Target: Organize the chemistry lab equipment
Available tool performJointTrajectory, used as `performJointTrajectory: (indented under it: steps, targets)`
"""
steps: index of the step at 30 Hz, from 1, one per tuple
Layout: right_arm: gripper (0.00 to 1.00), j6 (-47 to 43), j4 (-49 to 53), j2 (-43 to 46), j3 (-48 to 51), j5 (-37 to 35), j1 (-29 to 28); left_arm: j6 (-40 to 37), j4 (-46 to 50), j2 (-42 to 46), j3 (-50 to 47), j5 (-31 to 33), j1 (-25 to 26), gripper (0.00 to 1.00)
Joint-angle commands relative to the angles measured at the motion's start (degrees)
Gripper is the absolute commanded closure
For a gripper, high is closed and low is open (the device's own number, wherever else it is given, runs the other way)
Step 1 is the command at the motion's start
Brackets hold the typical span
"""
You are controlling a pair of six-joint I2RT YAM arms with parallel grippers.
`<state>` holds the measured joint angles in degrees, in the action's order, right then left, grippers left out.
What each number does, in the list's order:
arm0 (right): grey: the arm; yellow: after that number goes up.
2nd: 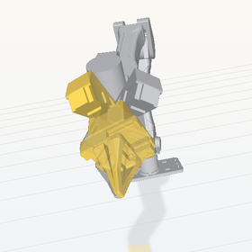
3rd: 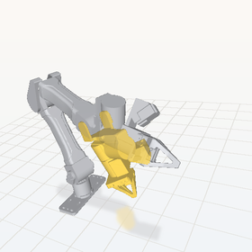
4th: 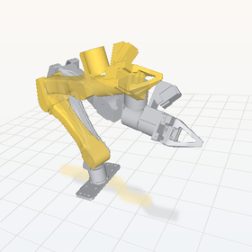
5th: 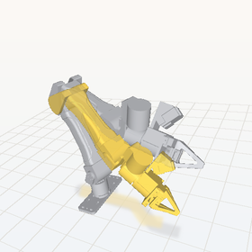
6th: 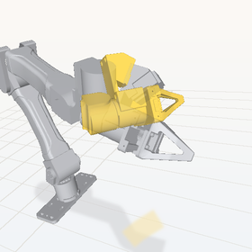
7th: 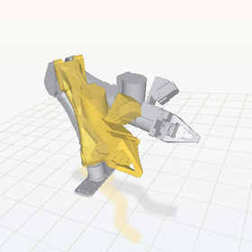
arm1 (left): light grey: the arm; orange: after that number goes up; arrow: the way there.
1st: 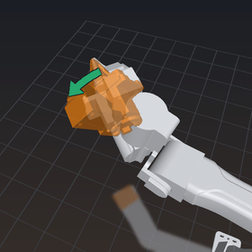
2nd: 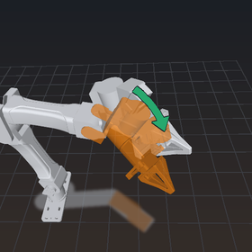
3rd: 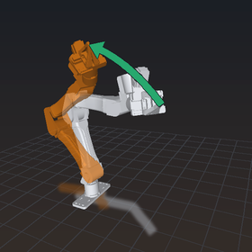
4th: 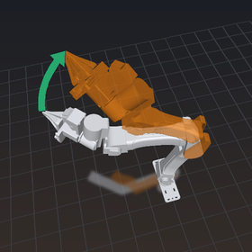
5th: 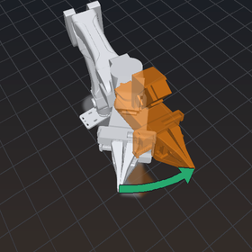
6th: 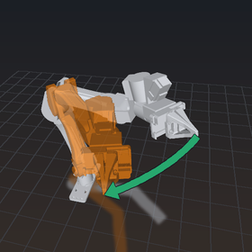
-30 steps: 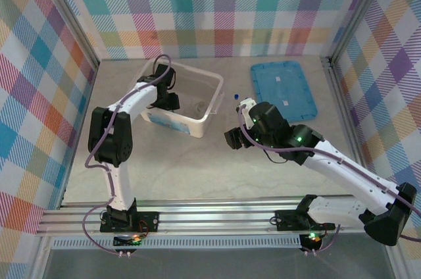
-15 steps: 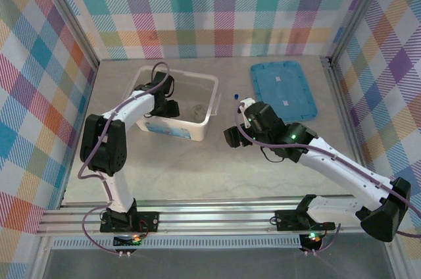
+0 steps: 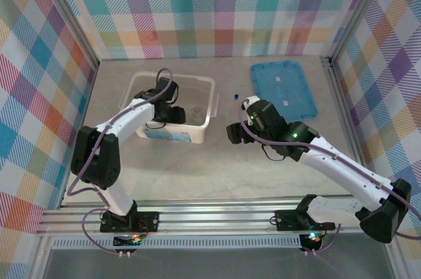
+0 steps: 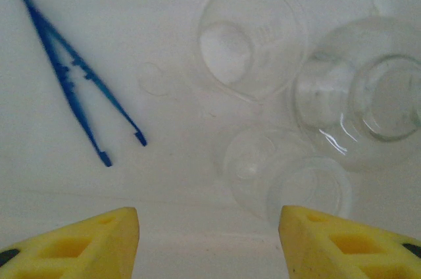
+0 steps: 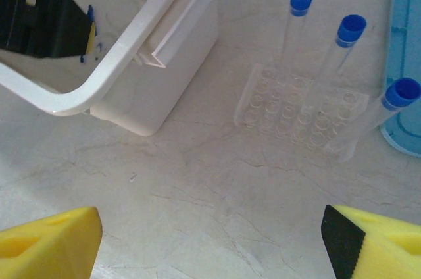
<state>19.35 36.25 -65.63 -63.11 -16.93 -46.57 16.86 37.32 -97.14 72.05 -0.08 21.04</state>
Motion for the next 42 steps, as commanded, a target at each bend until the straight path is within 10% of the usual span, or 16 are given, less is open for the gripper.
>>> performJointTrajectory:
  steps: [1, 25, 42]
  targets:
    - [0.13, 1.63, 0.74, 0.59, -2.08, 0.13, 1.20, -0.09, 2.03, 2.08, -2.03, -2.20, 1.40, 0.42]
    - [0.07, 9.97, 0.50, 2.68, -1.32, 7.49, 19.81, -1.95, 4.97, 8.06, -5.39, -5.59, 4.43, 0.42]
    - [0.05, 28.72, -14.42, -1.72, 10.34, 34.76, 47.95, 0.45, -1.98, 24.16, -5.19, 1.55, 4.01, 0.35]
